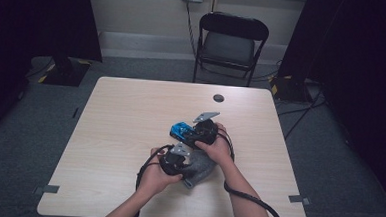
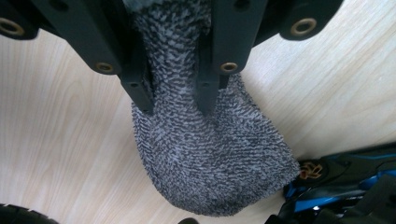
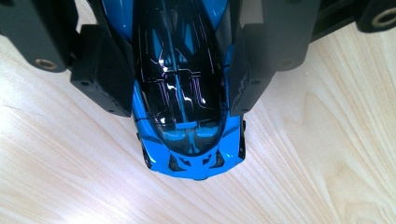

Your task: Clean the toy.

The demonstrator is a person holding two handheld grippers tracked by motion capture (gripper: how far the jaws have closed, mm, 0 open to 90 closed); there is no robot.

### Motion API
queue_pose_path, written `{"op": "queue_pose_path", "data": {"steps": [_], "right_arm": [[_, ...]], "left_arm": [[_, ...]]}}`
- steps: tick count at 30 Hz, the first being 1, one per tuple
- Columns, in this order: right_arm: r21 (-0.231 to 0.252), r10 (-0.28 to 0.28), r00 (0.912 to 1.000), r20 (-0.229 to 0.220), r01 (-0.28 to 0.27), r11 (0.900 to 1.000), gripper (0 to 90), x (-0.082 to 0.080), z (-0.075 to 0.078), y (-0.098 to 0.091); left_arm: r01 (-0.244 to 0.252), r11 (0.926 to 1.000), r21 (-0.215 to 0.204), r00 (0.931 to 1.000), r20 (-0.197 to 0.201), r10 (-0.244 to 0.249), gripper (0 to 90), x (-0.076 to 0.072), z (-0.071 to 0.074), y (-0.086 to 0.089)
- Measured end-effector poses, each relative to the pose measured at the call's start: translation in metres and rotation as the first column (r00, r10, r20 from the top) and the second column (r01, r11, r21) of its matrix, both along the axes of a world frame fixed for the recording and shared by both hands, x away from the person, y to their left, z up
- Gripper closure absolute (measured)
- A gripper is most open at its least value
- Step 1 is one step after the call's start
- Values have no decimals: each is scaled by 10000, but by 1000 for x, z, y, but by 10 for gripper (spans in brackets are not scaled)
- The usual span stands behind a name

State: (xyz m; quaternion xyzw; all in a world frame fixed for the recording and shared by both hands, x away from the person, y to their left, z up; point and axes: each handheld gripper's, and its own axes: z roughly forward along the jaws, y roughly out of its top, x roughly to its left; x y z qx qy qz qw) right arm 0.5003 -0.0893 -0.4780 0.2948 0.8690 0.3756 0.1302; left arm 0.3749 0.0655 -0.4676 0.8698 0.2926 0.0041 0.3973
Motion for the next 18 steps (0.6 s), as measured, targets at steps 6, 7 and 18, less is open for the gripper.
{"op": "queue_pose_path", "data": {"steps": [6,7,18], "right_arm": [[54,110,9999,-14,-110,9999,413,0,0,-2],[71,137,9999,-2,-137,9999,412,0,-1,-2],[481,106,9999,90,-110,9988,305,0,-3,-4]], "left_arm": [[136,9999,88,9999,43,-136,730,-2,-3,-5],[166,9998,145,9999,32,-167,730,-2,-4,-6],[201,9996,172,9997,140,-204,723,-2,-5,-6]]}}
